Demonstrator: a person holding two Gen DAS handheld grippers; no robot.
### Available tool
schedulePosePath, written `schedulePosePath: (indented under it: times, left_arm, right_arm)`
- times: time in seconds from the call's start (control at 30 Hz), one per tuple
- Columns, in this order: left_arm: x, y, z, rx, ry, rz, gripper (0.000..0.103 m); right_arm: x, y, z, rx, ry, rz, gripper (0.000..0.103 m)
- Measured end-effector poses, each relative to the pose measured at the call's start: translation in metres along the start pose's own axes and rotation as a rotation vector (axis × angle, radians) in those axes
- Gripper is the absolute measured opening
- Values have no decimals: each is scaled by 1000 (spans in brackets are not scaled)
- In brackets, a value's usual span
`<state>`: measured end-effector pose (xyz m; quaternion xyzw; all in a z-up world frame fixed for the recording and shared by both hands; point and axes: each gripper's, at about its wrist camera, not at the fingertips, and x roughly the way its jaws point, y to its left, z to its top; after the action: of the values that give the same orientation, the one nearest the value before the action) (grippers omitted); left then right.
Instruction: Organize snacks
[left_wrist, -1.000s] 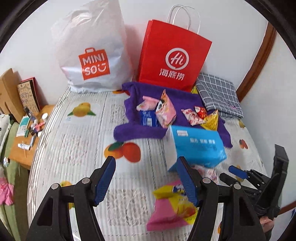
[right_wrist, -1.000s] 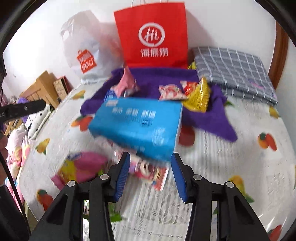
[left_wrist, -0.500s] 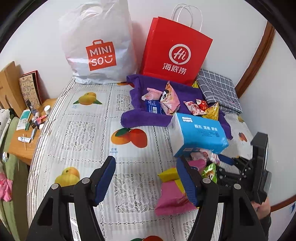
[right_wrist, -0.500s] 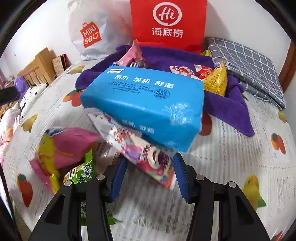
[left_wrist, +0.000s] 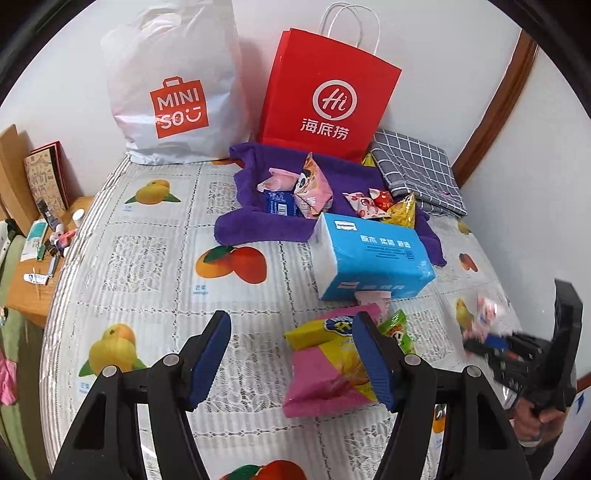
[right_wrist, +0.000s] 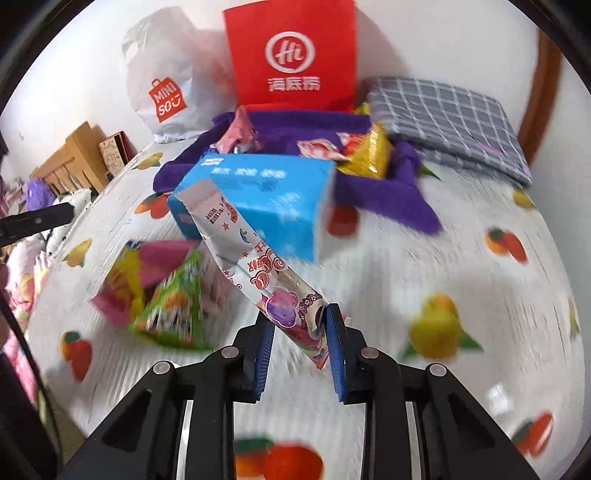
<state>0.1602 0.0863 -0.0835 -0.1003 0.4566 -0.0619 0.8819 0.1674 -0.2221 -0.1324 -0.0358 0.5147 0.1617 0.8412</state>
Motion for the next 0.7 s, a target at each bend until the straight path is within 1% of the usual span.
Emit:
schedulePosePath:
  times: [0.07, 0.13, 0.2, 0.23, 0.3, 0.4, 0.47, 0.53, 0.63, 0.7]
  left_arm:
    - [1, -1, 0, -7, 2, -8, 66]
    - [4, -2, 1, -14, 9, -23, 66]
    - [7, -3, 2, -20, 20, -31, 66]
    - [9, -4, 2, -20, 25, -34, 66]
    - [11, -4, 2, -17, 30, -30, 66]
    - [12, -3, 1, -11, 29, -12, 66]
    - [13, 0, 2, -11, 28, 6, 66]
    - [16, 4, 4, -26, 33, 9, 66]
    - [21, 9, 6, -51, 39, -12, 66]
    - [23, 10, 7, -61, 43, -32, 66]
  right_arm:
    - [-1, -3, -11, -5, 67, -22, 28]
    - [4, -4, -18, -2, 95, -47, 28]
    - [15, -4, -21, 8, 123, -37, 29]
    - [20, -5, -21, 24, 126, -34, 34]
    - [26, -3, -18, 34, 105, -33, 40]
    - [29, 1, -13, 17, 68, -30, 41]
    - [26, 4, -8, -1, 35, -38, 46]
    - [25, 7, -2, -28, 15, -27, 57]
    - [32, 11, 5, -68, -3, -38, 58]
    - [41, 13, 8, -88, 5, -32, 58]
